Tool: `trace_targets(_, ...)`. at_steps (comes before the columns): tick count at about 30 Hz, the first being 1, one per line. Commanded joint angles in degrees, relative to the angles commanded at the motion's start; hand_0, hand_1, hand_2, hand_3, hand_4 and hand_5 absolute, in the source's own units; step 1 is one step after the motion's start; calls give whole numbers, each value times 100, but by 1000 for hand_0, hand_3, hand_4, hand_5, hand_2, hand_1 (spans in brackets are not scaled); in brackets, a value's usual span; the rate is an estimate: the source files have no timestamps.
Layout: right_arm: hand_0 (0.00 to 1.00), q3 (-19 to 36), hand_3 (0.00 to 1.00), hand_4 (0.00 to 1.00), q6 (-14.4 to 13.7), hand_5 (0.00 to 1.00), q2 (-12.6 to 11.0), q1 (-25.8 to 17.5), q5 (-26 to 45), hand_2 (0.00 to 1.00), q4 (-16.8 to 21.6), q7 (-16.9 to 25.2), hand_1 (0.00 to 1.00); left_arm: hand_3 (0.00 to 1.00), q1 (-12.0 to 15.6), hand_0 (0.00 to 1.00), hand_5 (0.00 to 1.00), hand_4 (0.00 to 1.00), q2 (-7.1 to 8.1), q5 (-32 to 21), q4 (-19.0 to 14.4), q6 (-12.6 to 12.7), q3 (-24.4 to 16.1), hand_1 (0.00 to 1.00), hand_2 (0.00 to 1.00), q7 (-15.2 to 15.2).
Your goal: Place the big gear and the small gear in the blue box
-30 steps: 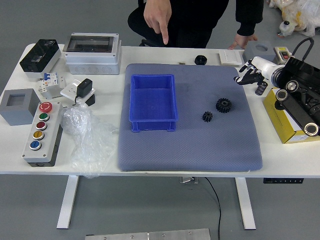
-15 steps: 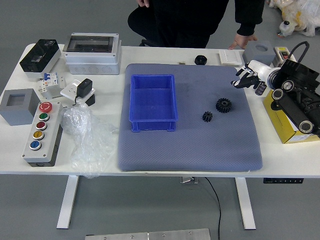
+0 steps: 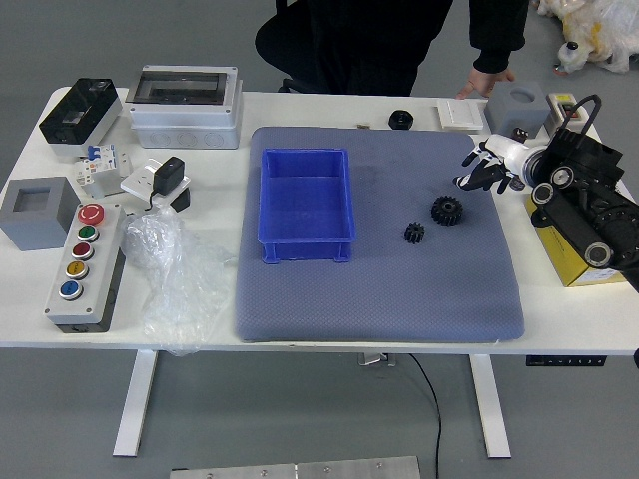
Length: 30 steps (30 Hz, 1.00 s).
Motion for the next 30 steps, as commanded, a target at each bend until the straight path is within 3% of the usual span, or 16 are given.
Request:
trace_targets(9,397,-50,916,747,156,212,42,75,-36,739,-55,-31,490,786,-12,866,371,605,-6,1,0,-1,-13,836,833,1)
trace_targets(30,421,-653,913,762,257,200,158,252,-68,746,-119,-74,515,787,-31,866,371,606,-28,-15,-2,2,32,836,833,3)
